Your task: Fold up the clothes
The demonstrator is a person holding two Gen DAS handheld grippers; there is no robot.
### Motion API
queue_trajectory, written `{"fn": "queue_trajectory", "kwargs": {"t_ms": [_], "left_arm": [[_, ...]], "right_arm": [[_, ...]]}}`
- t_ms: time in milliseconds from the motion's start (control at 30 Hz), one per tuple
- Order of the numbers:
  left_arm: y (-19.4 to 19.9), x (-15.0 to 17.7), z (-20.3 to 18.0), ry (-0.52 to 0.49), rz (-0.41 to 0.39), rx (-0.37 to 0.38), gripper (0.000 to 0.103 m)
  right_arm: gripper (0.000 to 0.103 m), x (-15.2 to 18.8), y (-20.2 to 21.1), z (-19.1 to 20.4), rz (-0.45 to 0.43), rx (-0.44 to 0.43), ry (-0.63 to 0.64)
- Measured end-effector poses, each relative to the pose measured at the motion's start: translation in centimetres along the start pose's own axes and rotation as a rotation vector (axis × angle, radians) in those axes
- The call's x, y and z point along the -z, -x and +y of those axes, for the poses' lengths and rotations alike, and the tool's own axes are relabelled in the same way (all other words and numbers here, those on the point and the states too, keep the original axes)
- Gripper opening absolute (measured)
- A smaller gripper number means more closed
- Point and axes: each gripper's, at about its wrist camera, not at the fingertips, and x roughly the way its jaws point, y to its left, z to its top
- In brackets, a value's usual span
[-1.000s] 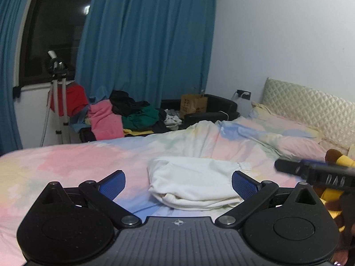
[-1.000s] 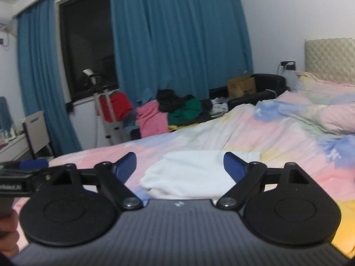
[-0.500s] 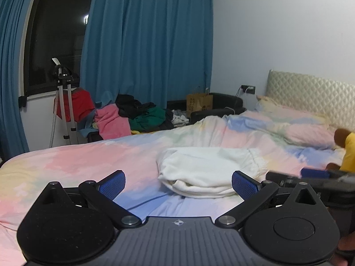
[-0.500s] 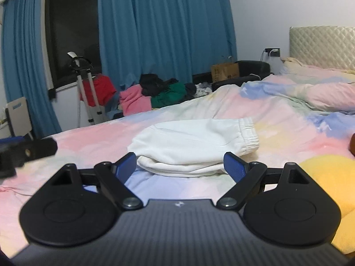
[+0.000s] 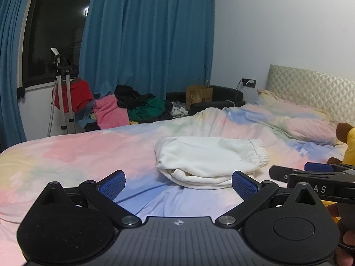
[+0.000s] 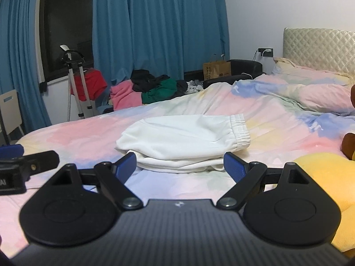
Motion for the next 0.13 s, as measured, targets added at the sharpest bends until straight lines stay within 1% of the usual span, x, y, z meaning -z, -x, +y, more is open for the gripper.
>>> {"fn": "queue_trajectory", "kwargs": {"t_ms": [133], "left_arm": [[-0.04, 0.16, -0.04, 0.004, 0.008, -0.003, 0.103]], "right_arm": [[0.087, 0.09, 0.05, 0.0, 0.008, 0.001, -0.004]]}}
